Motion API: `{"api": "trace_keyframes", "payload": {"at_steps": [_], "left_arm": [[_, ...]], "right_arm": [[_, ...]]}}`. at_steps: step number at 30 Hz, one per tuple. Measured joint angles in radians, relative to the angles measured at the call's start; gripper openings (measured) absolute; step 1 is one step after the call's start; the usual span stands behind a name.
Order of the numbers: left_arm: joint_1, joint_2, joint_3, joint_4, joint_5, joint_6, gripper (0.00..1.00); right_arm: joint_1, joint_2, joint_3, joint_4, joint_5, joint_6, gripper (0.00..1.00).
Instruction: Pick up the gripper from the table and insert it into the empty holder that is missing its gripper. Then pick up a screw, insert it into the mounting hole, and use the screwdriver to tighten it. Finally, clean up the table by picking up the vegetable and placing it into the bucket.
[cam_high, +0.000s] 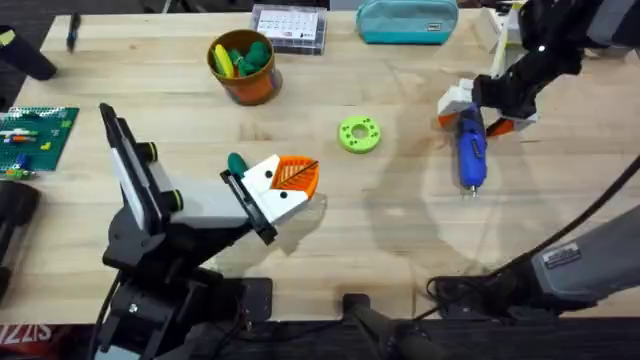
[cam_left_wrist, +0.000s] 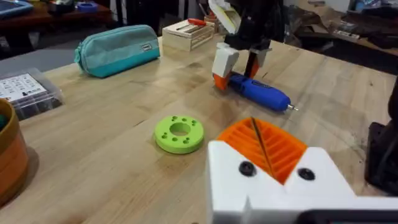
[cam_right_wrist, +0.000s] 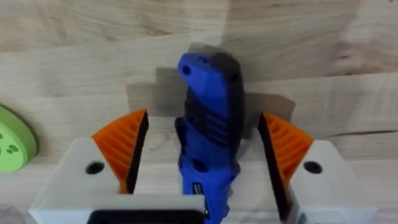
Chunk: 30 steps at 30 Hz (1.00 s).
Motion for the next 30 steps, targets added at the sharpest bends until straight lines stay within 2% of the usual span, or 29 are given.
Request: {"api": "trace_keyframes", "payload": {"at_steps": [9, 16, 20, 26, 30], "left_arm": [[0.0, 0.0, 0.0, 0.0, 0.0, 0.0, 0.014], [0.0, 0.0, 0.0, 0.0, 0.0, 0.0, 0.014], [0.0, 0.0, 0.0, 0.0, 0.0, 0.0, 0.015], [0.0, 0.0, 0.0, 0.0, 0.0, 0.0, 0.014], [0.0, 0.0, 0.0, 0.0, 0.0, 0.0, 0.014]], "right_arm": [[0.006, -0.022, -0.071, 0.036, 0.043, -0.009, 0.994], [0.009, -0.023, -0.075, 0.043, 0.052, -0.023, 0.965], [0.007, -0.023, -0.077, 0.056, 0.063, -0.031, 0.809], [0.004, -0.023, -0.077, 0.068, 0.066, -0.039, 0.495], [0.002, -0.024, -0.078, 0.074, 0.07, -0.046, 0.247]]}}
